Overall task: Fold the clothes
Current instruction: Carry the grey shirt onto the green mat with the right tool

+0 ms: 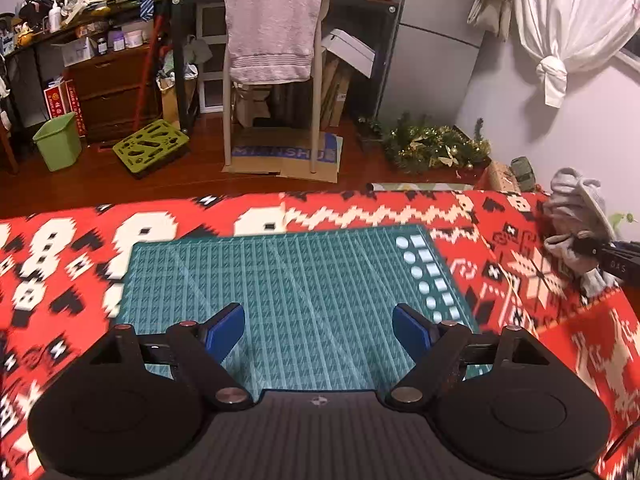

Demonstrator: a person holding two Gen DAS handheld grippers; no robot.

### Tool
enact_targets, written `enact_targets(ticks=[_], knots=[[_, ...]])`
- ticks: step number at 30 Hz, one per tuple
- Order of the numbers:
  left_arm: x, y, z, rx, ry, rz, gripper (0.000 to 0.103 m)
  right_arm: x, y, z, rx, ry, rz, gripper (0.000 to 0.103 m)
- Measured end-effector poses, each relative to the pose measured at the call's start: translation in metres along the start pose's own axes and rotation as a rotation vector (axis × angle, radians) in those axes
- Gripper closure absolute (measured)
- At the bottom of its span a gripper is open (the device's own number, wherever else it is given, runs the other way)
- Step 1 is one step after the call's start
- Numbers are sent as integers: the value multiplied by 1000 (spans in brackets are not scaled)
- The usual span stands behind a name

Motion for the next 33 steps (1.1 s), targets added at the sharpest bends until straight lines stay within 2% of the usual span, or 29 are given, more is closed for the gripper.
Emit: enact_targets(ticks=[5, 12, 17, 21, 27, 29, 30, 33], knots=[[-41, -17, -9, 0, -12, 28, 23, -60, -11, -59, -19, 95, 31, 91], [-106, -45, -27, -13, -26, 69, 23, -149, -39, -149, 18, 254, 26, 91], [-144, -71, -44, -55, -16, 66, 23, -208, -75, -224, 4, 372, -14, 91], [-165, -94, -52, -107, -48, 42, 23, -242, -103, -272, -35, 441, -34, 91], [-189, -120, -49, -151, -94, 17, 26, -262, -132, -296, -56, 491, -47, 90], [-194, -125, -48, -160, -103, 13, 26, -266, -140, -302, -73, 498, -49, 87], [-196, -128, -45, -164, -107, 13, 26, -267, -142, -303, -70, 503, -53, 82], [-199, -129, -39, -162, -115, 16, 26, -274, -142, -294, -34, 508, -47, 78]])
Point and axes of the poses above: each gripper's, at about its wrist camera, not at the fingertips, and x roughly the way its jaws point, z to its right, y to its top, the point moved 9 cm from there along x, roughly the way its jaws point, and after that the axes turned 9 degrees about z, right-handed, at the moved point
